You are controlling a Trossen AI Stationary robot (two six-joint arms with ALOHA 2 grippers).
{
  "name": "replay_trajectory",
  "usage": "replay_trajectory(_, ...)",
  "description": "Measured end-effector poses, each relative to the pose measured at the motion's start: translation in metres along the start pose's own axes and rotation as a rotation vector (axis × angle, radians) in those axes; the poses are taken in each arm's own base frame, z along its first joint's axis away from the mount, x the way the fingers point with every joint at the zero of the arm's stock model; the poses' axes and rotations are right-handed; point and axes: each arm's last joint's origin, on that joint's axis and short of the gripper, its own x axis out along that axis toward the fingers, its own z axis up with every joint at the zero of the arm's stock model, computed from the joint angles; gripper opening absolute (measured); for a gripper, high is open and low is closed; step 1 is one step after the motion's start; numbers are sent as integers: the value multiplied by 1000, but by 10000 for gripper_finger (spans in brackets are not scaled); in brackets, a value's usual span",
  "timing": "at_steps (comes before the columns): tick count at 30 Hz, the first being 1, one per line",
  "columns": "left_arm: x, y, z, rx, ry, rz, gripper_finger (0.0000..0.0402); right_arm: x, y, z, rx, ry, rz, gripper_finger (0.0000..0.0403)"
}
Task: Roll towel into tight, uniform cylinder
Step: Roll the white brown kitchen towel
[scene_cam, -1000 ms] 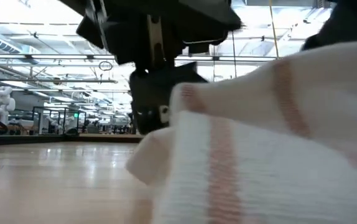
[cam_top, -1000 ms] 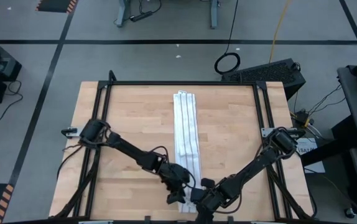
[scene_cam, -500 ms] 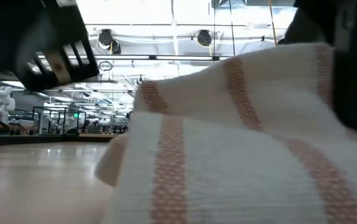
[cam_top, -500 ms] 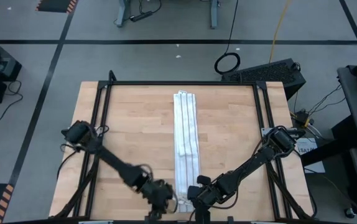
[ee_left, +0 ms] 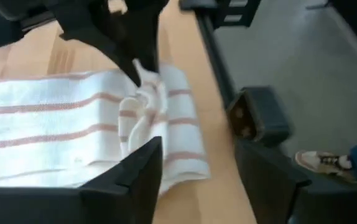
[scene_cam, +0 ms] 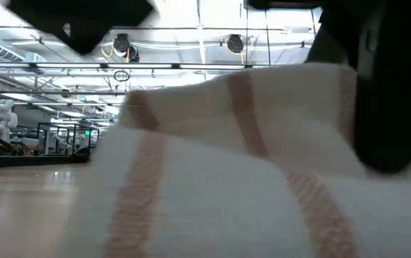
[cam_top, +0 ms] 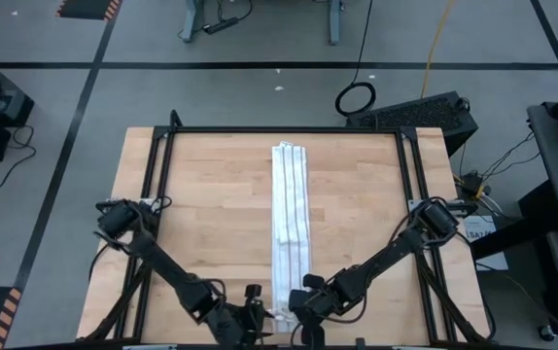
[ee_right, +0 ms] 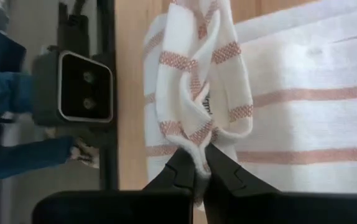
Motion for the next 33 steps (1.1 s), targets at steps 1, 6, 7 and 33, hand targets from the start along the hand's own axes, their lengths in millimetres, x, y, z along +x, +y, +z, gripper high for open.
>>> replay_trajectory(1,5,0,-4,16,2,0,212,1,-1,-1,12,5,2,4)
replay_trajectory(6,21,-5,-13,99,-53,-18,251,5,-8,-6,55,29,-2,4)
replay_trajectory(7,22,-5,-13,101,-65,-19,254,5,-8,-5,55,30,-1,4)
replay_trajectory(33,51,20,-34,159,64,31,258,-10,-7,0,-33,-12,-21,136)
